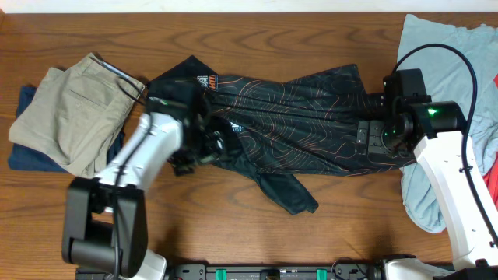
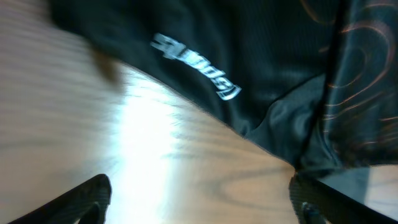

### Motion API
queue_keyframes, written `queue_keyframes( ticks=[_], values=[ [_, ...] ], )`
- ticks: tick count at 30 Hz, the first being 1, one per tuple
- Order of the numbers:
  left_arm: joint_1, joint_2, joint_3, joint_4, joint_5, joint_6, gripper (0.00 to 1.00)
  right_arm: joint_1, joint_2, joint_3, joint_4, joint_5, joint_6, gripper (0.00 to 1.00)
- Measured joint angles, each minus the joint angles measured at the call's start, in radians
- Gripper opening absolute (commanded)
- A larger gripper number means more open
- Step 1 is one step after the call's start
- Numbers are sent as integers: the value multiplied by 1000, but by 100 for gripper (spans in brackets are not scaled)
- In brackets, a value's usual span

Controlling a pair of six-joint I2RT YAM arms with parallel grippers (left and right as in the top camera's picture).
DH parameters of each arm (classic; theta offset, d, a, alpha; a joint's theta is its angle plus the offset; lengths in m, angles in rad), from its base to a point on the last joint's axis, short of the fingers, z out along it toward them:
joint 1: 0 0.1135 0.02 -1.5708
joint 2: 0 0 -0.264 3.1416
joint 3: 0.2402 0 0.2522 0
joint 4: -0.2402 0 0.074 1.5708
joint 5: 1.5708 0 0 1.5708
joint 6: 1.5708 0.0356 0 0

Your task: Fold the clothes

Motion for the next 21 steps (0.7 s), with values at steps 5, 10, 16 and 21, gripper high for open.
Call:
queue_keyframes(
  ticks=[5,10,16,21],
  values=[
    [-123,3,-137,187,11,-93,86,0,0,0,0,0,0,99],
    [-200,-5,-174,365,13,-163,81,0,0,0,-3,0,0,99],
    [-236,-1,-188,415,-21,-195,40,0,0,0,-9,-1,0,99],
    [-236,2,-196,405,-67,-206,6,0,0,0,-11,-1,0,99]
  ],
)
